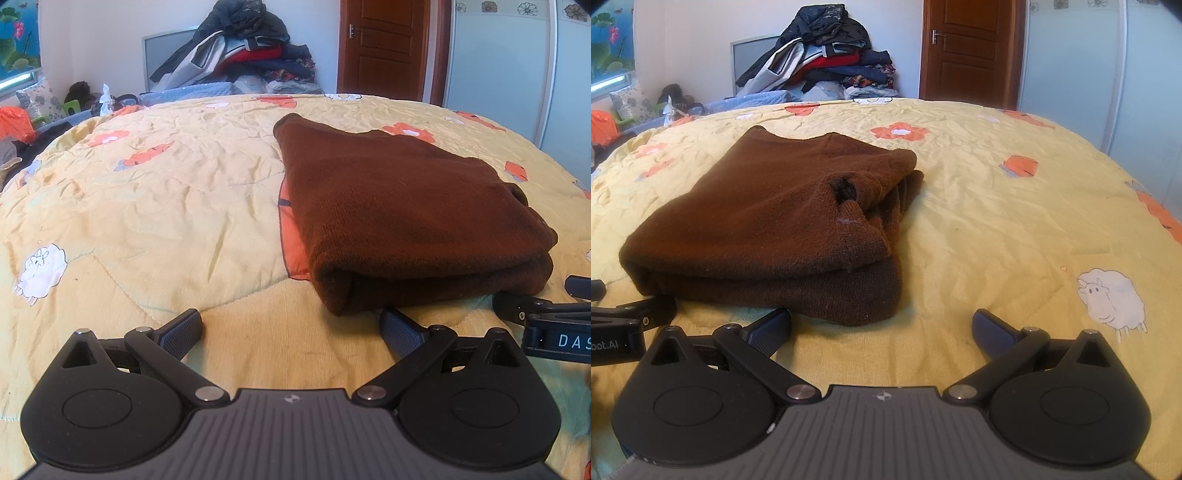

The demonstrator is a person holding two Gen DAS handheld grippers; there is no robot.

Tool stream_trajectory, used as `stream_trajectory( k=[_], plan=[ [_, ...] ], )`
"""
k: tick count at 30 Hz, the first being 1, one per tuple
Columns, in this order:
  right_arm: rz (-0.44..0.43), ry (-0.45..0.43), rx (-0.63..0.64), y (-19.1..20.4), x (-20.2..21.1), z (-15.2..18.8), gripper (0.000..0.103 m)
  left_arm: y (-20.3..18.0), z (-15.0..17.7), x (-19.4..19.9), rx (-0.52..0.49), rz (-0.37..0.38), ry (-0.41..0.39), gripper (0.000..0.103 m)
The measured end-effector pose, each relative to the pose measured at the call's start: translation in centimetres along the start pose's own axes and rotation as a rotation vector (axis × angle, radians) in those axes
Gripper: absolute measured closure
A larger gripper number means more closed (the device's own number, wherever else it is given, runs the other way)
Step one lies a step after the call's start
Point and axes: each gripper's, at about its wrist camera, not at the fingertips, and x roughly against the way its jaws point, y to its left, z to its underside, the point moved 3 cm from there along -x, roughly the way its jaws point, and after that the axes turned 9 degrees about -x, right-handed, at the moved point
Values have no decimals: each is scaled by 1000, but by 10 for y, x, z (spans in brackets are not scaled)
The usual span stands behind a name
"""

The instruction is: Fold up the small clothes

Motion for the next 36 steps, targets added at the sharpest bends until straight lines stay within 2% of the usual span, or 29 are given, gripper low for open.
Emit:
stream_trajectory(
  k=[7,14,36],
  plan=[
    [2,1,-2,0,-1,0,0,-4,-4,-1,13,-13,41,0],
    [3,1,-2,0,-1,0,0,-5,1,2,4,-13,8,0],
    [3,1,-2,0,-1,0,0,-3,3,3,3,-6,-1,0]
  ],
)
